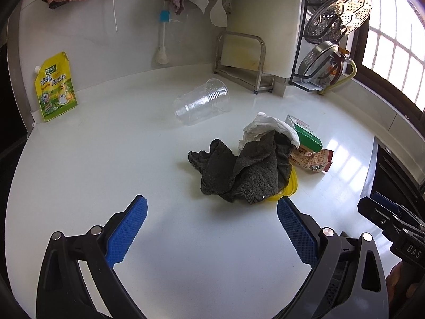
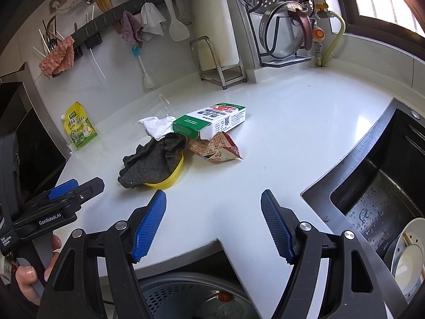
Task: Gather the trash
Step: 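Move both open tools back toward the remaining trash pile, then grasp the printed snack bag with the right tool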
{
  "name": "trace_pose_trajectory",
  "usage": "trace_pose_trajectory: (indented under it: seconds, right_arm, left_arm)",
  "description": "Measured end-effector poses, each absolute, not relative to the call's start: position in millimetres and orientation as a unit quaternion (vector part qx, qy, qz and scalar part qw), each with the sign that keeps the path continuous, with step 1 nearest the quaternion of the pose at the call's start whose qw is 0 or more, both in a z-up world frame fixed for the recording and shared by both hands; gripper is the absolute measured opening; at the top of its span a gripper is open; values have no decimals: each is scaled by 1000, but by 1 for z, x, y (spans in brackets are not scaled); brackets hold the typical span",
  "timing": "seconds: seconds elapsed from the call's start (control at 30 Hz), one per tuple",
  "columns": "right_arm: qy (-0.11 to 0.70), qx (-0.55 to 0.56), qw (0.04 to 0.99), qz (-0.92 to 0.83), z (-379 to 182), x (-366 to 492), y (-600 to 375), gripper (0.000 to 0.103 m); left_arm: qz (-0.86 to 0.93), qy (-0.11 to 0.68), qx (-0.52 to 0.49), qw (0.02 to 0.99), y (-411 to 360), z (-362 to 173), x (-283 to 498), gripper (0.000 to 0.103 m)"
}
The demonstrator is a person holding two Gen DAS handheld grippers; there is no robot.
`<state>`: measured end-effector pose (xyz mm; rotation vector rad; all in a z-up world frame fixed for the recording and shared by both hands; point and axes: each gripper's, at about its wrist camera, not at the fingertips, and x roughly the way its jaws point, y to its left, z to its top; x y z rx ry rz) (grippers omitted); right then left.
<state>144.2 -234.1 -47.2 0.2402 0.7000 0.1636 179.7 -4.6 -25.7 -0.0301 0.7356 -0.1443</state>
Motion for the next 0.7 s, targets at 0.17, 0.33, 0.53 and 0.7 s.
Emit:
trace_pose_trajectory:
  seconds: [0.17,0.33,0.53,0.7]
  right_arm:
    - [344,124,927,84,-48,156,-237,71]
    - [345,135,925,89,-48,164,-241,71]
    - [349,135,923,89,-49,171,-244,71]
    - [352,135,922,89,-51,178,-245,71]
  left_arm:
    - [-67,362,-17,929,-3,-27,189,96]
    - [-63,360,-11,931,-5,-26,194,96]
    - [-60,358,-11,932,-6,-26,200,96]
    - [-60,359,-6,931,-7,-26,203,96]
